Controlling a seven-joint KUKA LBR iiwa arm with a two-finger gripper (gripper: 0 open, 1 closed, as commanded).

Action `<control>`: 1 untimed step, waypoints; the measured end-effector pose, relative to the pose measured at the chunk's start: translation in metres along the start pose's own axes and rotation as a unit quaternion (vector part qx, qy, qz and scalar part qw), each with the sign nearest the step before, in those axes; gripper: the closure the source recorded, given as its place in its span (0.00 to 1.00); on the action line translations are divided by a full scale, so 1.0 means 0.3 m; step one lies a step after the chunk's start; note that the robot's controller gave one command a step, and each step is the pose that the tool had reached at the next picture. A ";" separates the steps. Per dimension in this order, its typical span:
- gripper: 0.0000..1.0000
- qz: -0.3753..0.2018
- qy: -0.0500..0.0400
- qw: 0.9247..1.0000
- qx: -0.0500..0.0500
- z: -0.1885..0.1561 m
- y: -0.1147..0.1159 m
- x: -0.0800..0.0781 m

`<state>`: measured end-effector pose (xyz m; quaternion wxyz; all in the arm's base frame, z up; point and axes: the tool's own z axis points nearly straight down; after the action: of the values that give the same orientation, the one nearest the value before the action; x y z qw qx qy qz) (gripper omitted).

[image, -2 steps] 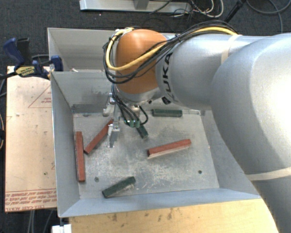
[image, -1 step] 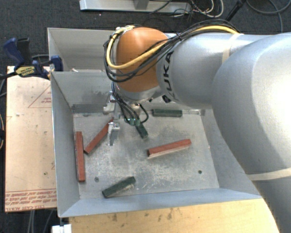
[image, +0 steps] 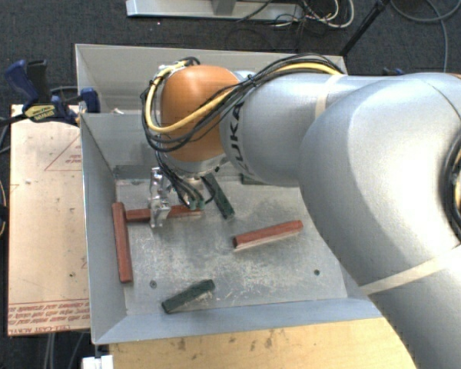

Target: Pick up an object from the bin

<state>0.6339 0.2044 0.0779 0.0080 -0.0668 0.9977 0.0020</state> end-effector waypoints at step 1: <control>1.00 0.000 0.000 1.000 0.000 0.000 0.000 0.000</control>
Offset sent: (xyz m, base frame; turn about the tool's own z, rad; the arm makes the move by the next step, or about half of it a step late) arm -0.0254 -0.0053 0.1189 -0.0764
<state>0.6339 0.2043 0.0779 0.0080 -0.0666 0.9977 0.0022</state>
